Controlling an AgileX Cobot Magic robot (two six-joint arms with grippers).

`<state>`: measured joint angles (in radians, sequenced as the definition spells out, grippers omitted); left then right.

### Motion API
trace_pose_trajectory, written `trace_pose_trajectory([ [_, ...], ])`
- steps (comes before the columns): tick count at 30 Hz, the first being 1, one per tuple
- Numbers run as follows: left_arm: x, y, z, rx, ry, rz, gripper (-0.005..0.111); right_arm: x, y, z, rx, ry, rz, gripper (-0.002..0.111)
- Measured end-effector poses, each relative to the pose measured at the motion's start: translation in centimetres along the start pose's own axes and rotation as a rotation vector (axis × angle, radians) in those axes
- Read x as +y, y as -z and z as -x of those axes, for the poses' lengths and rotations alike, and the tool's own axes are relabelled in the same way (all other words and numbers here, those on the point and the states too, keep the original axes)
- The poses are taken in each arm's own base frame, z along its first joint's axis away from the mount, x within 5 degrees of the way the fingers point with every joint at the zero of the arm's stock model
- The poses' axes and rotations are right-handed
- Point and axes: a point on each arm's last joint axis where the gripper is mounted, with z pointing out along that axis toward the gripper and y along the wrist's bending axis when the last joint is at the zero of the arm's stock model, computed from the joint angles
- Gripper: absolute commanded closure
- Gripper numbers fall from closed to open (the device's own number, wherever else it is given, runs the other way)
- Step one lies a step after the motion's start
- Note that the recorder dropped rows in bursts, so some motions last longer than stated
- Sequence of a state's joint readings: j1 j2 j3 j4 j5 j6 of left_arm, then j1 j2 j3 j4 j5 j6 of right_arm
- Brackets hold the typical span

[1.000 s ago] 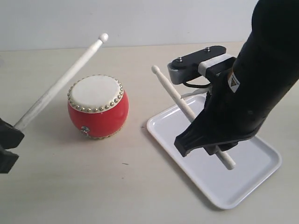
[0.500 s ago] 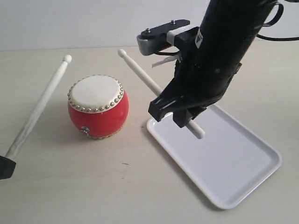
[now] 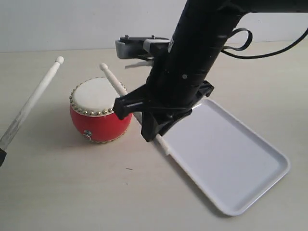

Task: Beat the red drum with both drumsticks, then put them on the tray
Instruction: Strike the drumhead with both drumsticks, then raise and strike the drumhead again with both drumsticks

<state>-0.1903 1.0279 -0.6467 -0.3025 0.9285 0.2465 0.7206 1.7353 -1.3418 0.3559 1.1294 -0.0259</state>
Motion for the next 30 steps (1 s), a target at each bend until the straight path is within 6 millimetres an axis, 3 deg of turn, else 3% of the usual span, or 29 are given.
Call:
trace_pose_trajectory([
  [3, 0.0, 0.0, 0.0, -0.001, 0.000, -0.005, 0.107, 0.5, 1.3, 0.9, -0.045, -0.004, 0.002, 0.108],
  [6, 0.0, 0.0, 0.1, -0.008, 0.001, -0.005, 0.107, 0.5, 1.0, 1.0, -0.016, -0.006, 0.001, 0.108],
  [11, -0.1, 0.0, 0.2, -0.020, 0.001, -0.007, 0.107, -1.5, -4.9, 1.1, 0.209, -0.061, -0.026, 0.108],
  [13, -0.1, 0.0, 0.2, -0.021, 0.000, -0.008, 0.107, -1.8, -5.9, 1.3, 0.229, -0.067, -0.031, 0.108],
  [15, -0.2, 0.0, 0.2, -0.021, -0.024, -0.011, 0.107, -1.5, -5.1, 1.9, 0.200, -0.055, -0.029, 0.108],
  [19, -1.1, -0.4, 1.2, 0.001, -0.087, -0.034, 0.107, 0.1, -0.7, 3.3, 0.042, 0.002, -0.023, 0.108],
  [23, -1.2, -2.6, 2.2, 0.121, -0.126, -0.027, 0.107, 1.3, 3.2, 3.5, -0.081, 0.044, -0.017, 0.108],
  [27, -0.4, -5.8, 2.4, 0.294, -0.117, -0.020, 0.107, 1.6, 4.4, 3.3, -0.113, 0.059, -0.026, 0.108],
  [30, -0.4, -6.0, 3.2, 0.336, -0.119, -0.029, 0.107, 1.5, 4.4, 3.3, -0.111, 0.061, -0.032, 0.108],
])
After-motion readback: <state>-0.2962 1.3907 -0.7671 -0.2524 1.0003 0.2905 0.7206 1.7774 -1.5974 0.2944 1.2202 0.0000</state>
